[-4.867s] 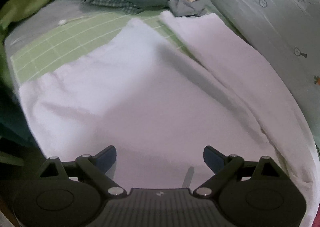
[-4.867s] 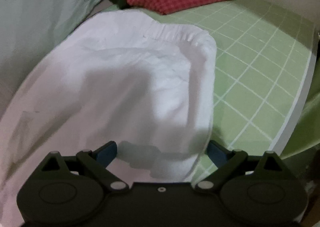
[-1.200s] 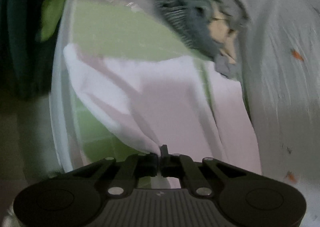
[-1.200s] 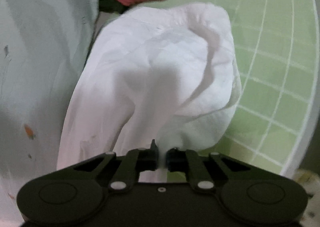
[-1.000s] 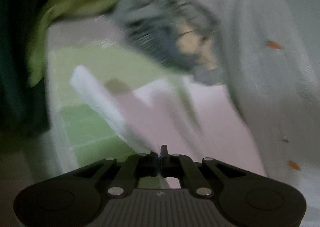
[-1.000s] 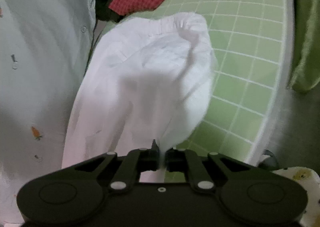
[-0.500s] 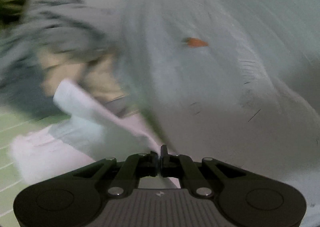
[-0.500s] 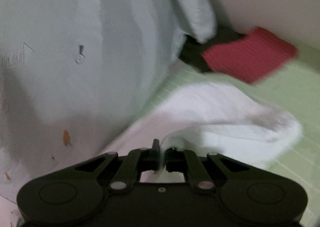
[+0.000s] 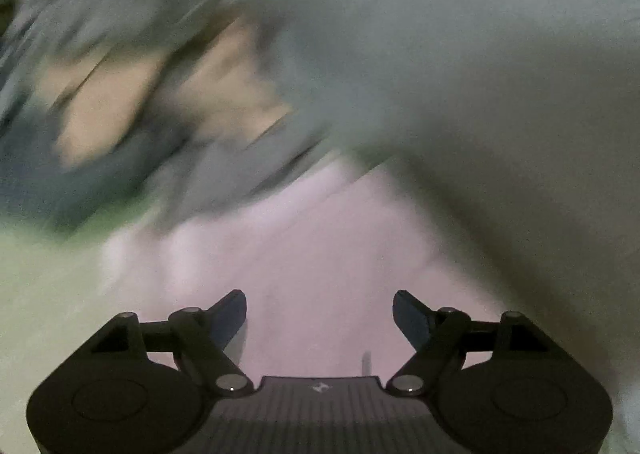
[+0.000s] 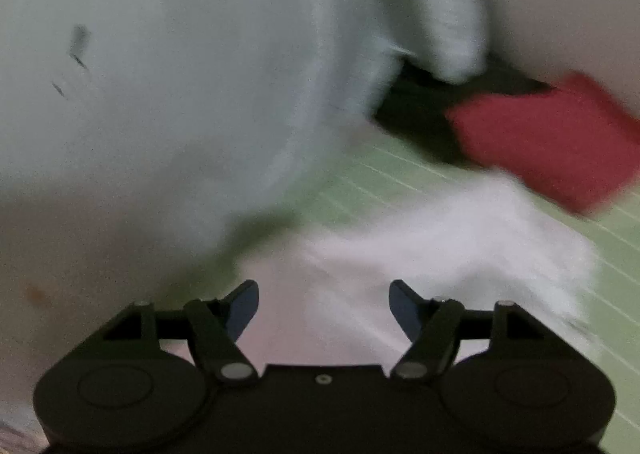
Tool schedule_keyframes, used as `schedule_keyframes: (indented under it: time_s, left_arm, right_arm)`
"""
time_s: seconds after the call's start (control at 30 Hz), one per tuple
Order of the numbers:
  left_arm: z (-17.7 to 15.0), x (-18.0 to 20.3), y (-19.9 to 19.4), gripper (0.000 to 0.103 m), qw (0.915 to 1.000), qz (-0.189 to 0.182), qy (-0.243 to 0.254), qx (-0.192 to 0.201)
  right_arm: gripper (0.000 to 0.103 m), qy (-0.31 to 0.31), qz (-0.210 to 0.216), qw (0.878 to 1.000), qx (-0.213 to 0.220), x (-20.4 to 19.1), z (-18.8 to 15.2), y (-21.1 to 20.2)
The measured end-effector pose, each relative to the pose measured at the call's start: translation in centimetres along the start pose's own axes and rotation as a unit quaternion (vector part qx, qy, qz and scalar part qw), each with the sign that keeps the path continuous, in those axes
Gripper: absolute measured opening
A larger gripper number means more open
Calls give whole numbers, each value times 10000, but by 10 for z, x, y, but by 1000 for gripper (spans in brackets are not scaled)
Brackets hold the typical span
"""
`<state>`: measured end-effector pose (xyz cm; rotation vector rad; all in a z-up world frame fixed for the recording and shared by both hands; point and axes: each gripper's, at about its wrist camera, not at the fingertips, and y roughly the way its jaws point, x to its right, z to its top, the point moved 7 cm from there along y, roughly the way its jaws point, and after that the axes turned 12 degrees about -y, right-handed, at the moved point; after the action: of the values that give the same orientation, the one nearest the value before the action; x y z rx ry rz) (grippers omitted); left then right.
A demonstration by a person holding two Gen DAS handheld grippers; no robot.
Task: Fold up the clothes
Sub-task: 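Hold the shirt with the right gripper while the left gripper pinches the folded cloth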
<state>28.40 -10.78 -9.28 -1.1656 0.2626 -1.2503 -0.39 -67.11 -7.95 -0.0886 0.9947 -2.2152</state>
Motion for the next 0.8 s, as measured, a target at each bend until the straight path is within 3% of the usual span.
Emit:
schedule_keyframes:
  time_s: [0.1,0.17,0.33,0.37,0.43,0.47,0.5,0.53,0.57,0.67,0.8]
  left_arm:
    - [-19,-37,7,81,9988,182,-317,-315]
    - [-24,-41,13,82,9987,129,-342,-363]
    - [-32,-26,32,80,9980,116,-426,-461]
    - [-32,-25,35,73,9977,169,-479,-451]
    - [-32,-25,39,42,9977,320,-496,-347]
    - [-32,-25,42,13,9974,318,-505,-410]
    - [-32,-25,45,3,9968,294,-573,-469]
    - [-33,-26,47,3,9961,276,-667,-503]
    - [-34,-27,46,3,9959,274,-697,-507]
    - [-36,-31,31,3,9966,201,-670,-444]
    - [-52,-49,0,3,9960,71,-608,-657]
  right_arm:
    - [75,281,-442,9979,-388,32,-45,-14]
    - [78,603,-570,9947,-608,50,-70,-16]
    - [81,1626,5,9838,-756,57,-89,12]
    - [83,1729,37,9821,-742,55,-89,18]
    - [86,1811,61,9809,-713,51,-87,28]
    - [84,1754,80,9818,-721,48,-85,30]
    - [71,1653,91,9834,-746,45,-83,32]
    - [41,1472,87,9858,-801,43,-83,33]
    - [30,1315,73,9879,-824,44,-82,31]
    - [23,972,-25,9926,-722,55,-83,11]
    - [22,512,-156,9969,-584,71,-85,-15]
